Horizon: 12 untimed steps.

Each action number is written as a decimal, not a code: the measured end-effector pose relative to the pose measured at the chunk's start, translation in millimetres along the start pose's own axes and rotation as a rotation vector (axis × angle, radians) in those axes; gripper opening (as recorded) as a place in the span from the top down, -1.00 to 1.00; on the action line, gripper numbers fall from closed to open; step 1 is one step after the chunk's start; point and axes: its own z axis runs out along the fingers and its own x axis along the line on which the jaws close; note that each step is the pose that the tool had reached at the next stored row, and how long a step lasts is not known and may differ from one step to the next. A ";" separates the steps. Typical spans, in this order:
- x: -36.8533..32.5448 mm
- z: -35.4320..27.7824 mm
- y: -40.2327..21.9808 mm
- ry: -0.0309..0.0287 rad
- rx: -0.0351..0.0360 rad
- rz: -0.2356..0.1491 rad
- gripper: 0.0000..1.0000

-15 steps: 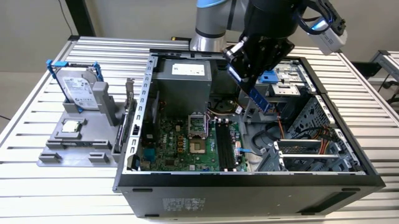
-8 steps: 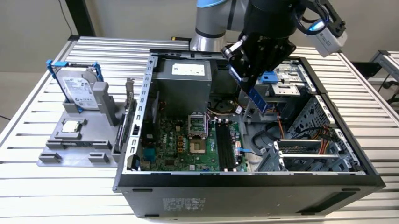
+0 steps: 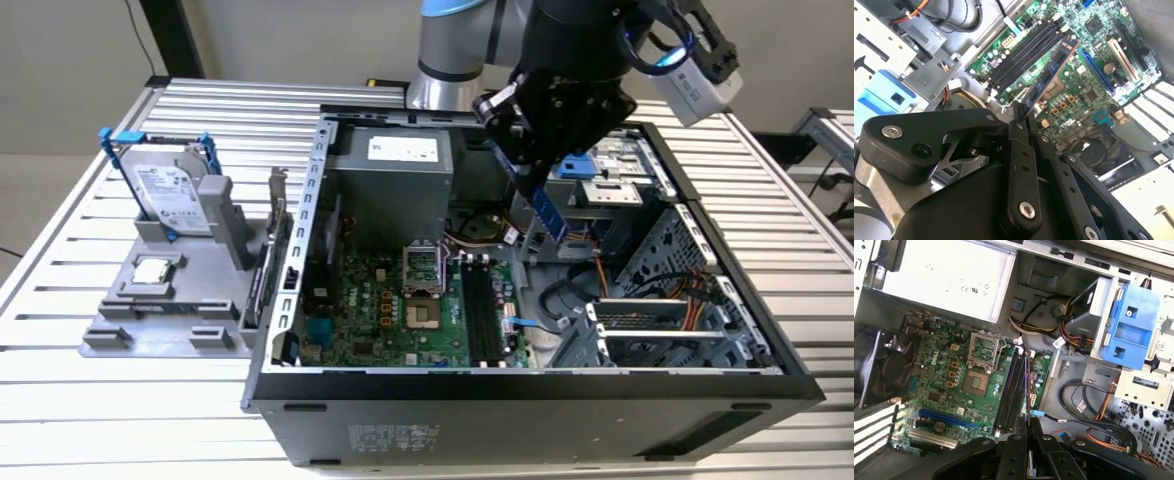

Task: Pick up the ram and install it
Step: 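Insert the ram into the slot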

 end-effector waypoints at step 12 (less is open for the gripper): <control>0.0 0.0 0.0 -0.0024 0.0003 0.120 1.00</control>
